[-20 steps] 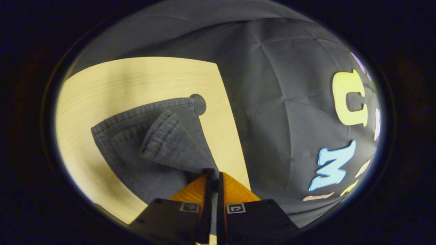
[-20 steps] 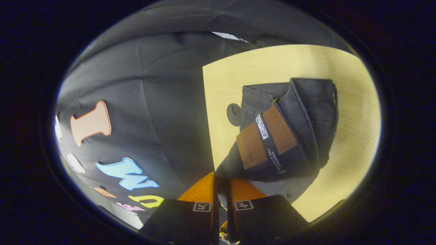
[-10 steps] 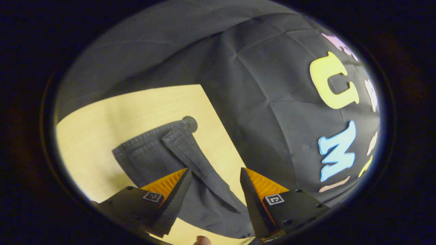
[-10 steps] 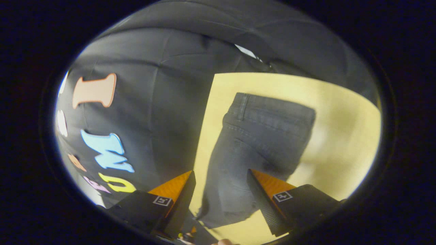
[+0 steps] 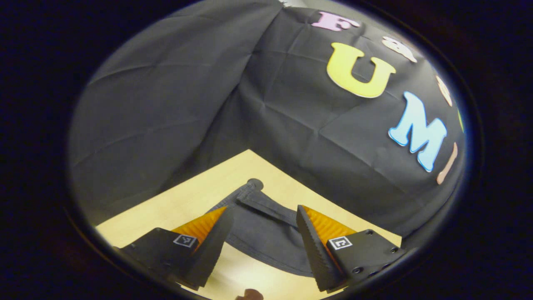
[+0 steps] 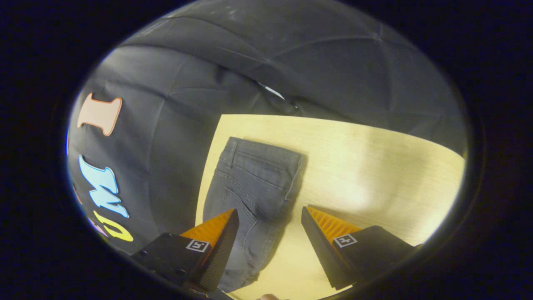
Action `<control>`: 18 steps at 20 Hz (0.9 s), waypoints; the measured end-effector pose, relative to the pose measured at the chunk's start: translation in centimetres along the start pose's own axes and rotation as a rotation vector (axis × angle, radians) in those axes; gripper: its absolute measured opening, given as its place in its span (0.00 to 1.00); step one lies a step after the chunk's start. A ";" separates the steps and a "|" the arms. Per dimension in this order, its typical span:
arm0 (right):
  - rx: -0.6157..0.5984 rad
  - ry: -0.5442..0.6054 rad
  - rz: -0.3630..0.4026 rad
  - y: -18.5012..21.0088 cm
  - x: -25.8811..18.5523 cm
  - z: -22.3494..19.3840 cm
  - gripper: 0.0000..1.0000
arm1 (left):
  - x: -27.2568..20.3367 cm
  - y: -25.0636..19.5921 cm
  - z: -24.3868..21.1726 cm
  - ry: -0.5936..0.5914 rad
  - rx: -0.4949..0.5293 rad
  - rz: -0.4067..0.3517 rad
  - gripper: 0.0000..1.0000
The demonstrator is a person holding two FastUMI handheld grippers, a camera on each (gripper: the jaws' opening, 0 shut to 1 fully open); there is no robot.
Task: Grasp the waist and the cuffs of the jeans and fold them to make the two legs overlap; first hold the waist and fold one-third of the jeans toward the cuffs, then hold the cuffs and fold the remaining one-third in the same direction to finish folding.
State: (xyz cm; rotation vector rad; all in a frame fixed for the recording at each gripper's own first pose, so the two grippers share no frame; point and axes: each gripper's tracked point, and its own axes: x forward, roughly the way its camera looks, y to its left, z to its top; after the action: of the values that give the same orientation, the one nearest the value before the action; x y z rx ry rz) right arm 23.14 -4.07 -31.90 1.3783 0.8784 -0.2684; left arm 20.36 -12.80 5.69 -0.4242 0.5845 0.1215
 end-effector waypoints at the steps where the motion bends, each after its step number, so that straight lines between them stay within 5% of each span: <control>1: 0.008 -0.010 0.022 0.6 0.2 0.2 0.92 | -0.6 -0.6 0.0 -0.014 0.034 -0.004 0.99; 5: 0.034 -0.049 0.023 0.8 1.7 0.2 0.86 | -2.8 -2.1 0.2 -0.053 0.071 -0.044 0.99; 9: 0.010 -0.068 0.007 -0.4 2.0 0.1 0.31 | -4.8 -3.7 0.6 -0.144 0.154 -0.041 0.99; 18: -0.283 -0.218 0.066 4.0 -5.5 1.9 0.17 | -8.9 -9.0 -0.2 -0.202 0.266 -0.159 0.98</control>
State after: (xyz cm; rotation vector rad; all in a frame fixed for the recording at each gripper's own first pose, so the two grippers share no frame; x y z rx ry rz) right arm 22.78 -6.64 -25.34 1.0902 0.6599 -0.2292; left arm 14.90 -20.98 13.70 -0.1951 0.3593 -0.0656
